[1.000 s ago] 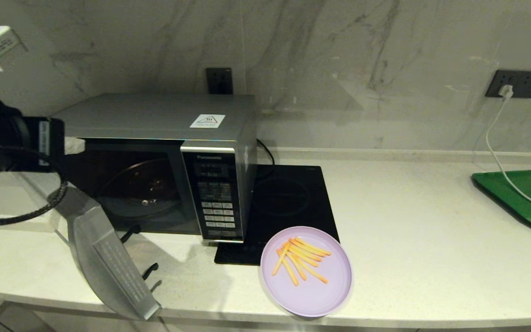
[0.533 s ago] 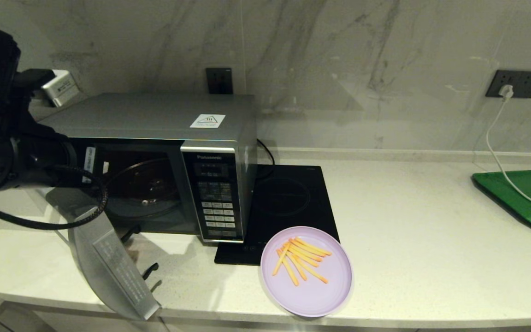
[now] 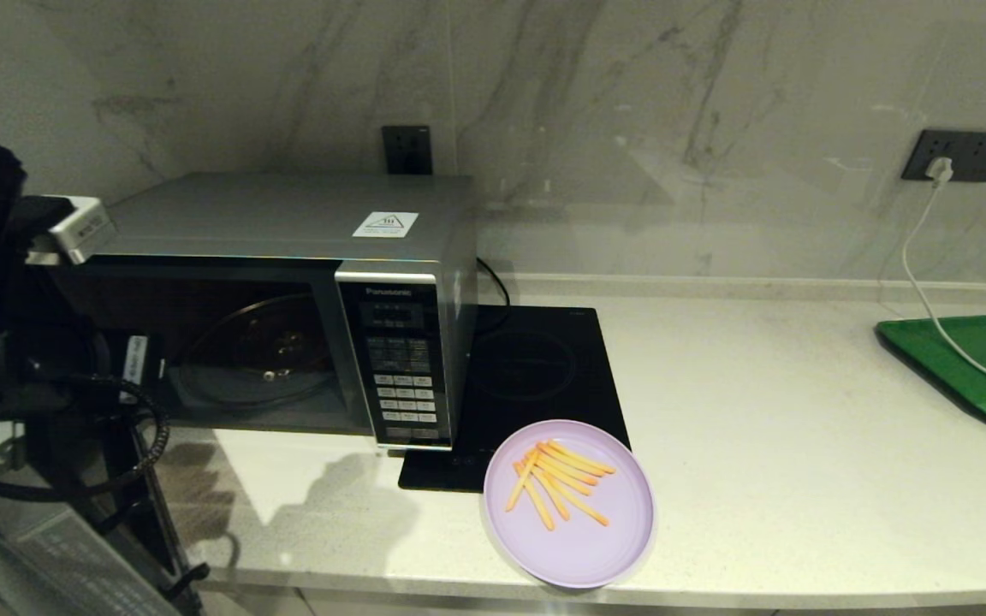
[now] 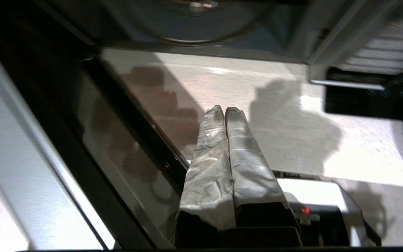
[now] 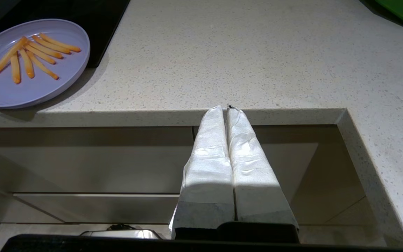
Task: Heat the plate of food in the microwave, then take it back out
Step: Open the microwave oven
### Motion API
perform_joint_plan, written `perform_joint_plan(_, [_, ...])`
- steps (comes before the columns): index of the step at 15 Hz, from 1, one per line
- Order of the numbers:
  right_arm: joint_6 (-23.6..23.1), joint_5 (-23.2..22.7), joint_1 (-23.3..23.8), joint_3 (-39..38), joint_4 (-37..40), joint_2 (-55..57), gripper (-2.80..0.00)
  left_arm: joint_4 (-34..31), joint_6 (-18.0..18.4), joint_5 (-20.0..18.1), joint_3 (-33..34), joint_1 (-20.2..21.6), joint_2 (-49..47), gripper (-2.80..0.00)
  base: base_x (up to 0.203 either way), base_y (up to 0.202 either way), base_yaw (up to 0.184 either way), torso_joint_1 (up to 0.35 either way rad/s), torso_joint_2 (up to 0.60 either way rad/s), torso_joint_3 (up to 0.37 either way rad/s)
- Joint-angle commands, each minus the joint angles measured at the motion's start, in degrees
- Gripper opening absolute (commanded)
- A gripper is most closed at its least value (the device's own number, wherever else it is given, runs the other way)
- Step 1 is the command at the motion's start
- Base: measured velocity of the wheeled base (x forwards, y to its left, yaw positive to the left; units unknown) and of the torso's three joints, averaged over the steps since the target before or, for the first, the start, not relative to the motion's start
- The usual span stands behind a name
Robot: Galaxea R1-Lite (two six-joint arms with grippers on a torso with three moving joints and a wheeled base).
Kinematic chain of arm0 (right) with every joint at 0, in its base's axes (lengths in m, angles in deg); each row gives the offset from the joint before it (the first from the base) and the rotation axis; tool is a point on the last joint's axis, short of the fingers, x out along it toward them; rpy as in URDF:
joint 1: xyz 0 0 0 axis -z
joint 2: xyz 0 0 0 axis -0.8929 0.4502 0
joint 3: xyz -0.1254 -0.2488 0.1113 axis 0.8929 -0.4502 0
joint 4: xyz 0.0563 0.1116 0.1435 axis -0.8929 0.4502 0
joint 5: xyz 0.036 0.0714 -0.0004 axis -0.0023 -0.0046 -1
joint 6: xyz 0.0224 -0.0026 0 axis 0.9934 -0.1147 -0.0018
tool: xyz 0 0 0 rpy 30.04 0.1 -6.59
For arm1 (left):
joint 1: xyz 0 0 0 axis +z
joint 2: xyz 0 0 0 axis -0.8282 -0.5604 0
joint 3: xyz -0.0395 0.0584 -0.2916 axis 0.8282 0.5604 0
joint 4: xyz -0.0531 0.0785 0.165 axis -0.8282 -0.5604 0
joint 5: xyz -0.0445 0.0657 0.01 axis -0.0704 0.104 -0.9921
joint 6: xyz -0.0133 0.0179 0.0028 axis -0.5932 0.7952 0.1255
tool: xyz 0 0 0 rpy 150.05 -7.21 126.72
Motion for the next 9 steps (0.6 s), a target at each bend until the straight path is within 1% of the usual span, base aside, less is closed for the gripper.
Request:
perform_joint_plan(1, [0.04, 0.0, -0.01, 0.0, 0.08, 0.0, -2.8, -0.25, 0.1, 0.71, 0.68, 2.92, 4.92, -2.8, 0.0, 0.0, 0.0, 0.0, 0.0, 0.0])
perform_joint_plan(2, [0.04, 0.0, -0.01, -0.08, 0.08, 0.0, -2.8, -0.3, 0.58, 0.84, 0.57, 4.21, 6.39, -2.8, 0.0, 0.0, 0.0, 0.0, 0.0, 0.0])
perform_joint_plan(6, [0.04, 0.0, -0.01, 0.0, 0.08, 0.0, -2.8, -0.33, 5.1, 0.89, -2.1, 8.89, 9.08, -2.8, 0.0, 0.0, 0.0, 0.0, 0.0, 0.0])
perform_joint_plan(9, [0.04, 0.0, -0.01, 0.0, 0.08, 0.0, -2.8, -1.34, 6.11, 0.47, -2.02, 14.01, 10.07, -2.8, 0.0, 0.0, 0.0, 0.0, 0.0, 0.0])
